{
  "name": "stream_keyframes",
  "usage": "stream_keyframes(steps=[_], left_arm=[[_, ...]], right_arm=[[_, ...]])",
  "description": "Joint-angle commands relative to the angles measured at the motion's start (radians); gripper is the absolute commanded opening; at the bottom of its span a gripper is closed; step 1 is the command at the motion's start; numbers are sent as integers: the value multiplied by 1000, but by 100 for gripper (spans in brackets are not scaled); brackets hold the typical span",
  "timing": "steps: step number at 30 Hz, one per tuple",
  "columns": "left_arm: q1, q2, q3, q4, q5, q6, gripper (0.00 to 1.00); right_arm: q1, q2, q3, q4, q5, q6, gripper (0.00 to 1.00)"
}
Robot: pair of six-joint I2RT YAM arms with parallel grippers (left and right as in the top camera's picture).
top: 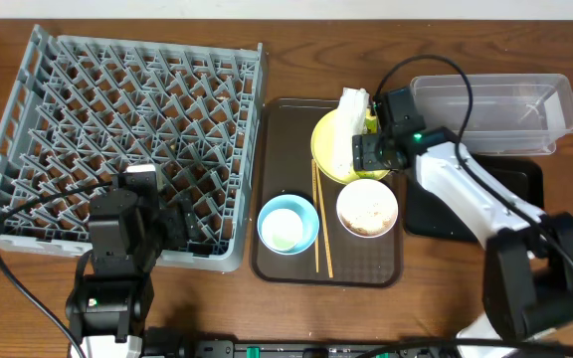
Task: Sort waste into correct bins and load items into the dishwasher
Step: 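Reach right gripper to the yellow plate and grasp the bag and wrapper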
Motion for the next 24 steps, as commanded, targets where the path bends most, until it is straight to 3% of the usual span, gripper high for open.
stream_keyframes(steps=[1, 6, 7, 9, 12, 16, 24], left_arm=[[-2, -1, 23, 1, 5, -1, 86], [-2, -1, 23, 1, 5, -1, 86], [-2, -1, 23, 1, 5, -2, 86], [-2, -1, 23, 1, 5, -1, 86], [-2, -1, 23, 1, 5, -2, 87], [-2, -1, 23, 1, 5, -2, 87], [-2, -1, 23, 1, 5, -1, 86]], right_arm=[[6, 62, 21, 8, 12, 80, 74], [6, 111, 21, 31, -6, 105, 52], [6, 115, 21, 34, -13, 106, 39], [6, 116, 20, 34, -13, 105, 25], [6, 116, 20, 33, -24, 105, 15], [6, 116, 21, 38, -39, 106, 2], [-2, 90, 23, 53, -37, 105, 1]])
